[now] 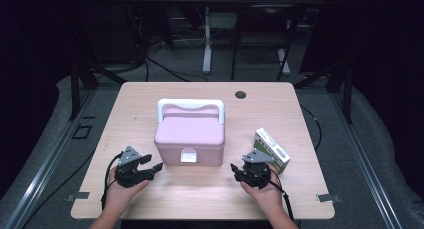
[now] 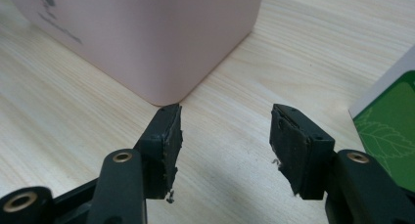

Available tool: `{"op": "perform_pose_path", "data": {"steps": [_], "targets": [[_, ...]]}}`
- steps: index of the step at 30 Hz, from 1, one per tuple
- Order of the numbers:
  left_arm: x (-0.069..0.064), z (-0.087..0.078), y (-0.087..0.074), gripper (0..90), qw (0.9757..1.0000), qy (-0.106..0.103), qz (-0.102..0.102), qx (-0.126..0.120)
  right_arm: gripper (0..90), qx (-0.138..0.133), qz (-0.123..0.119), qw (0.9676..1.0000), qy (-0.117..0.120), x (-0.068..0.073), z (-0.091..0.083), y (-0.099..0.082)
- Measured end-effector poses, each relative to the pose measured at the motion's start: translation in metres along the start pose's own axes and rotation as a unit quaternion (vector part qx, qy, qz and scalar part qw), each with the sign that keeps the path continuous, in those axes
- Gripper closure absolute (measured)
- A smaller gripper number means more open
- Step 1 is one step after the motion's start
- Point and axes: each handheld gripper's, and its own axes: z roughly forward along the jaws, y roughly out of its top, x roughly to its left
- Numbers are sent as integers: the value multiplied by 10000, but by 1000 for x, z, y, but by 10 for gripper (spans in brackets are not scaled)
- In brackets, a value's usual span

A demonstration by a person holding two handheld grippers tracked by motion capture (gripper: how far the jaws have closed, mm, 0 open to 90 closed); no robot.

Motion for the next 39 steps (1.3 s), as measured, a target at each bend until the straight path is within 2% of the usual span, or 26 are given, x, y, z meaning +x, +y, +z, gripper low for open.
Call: {"op": "perform_pose_path", "data": {"steps": [1, 6, 9, 12, 15, 20, 24, 29, 31, 35, 39], "targets": [[1, 1, -1, 412, 10000, -4, -20, -3, 454, -4, -2, 10000, -18, 0, 0, 0], [2, 1, -2, 411, 9999, -65, -79, 25, 473, 60, 311, 9995, 56, -2, 1, -2], [1, -1, -1, 411, 10000, -22, -57, 33, 487, 85, 248, 9996, 63, 0, 2, -2], [2, -1, -2, 412, 10000, -5, -67, -42, 486, 66, 275, 9994, 179, 1, 4, -1], [5, -2, -2, 430, 9997, 71, -181, -114, 477, -66, 312, 9991, 268, 4, 3, 1], [13, -1, -2, 463, 9989, 105, -413, -173, 457, -119, 322, 9988, 350, 7, 6, 6], [16, 0, 0, 488, 9988, 151, -459, -129, 457, -154, 386, 9985, 354, 8, 9, 8], [16, 4, 4, 513, 9983, 173, -511, -231, 472, -203, 440, 9984, 297, 8, 11, 10], [17, 6, 4, 518, 9983, 121, -528, -212, 498, -191, 460, 9984, 262, 7, 13, 11], [22, 8, 7, 548, 9978, 91, -620, -196, 562, -151, 302, 9993, 130, 5, 17, 14], [29, 11, 12, 584, 9972, 120, -703, -214, 588, -182, 397, 9990, 112, 3, 18, 19]]}}
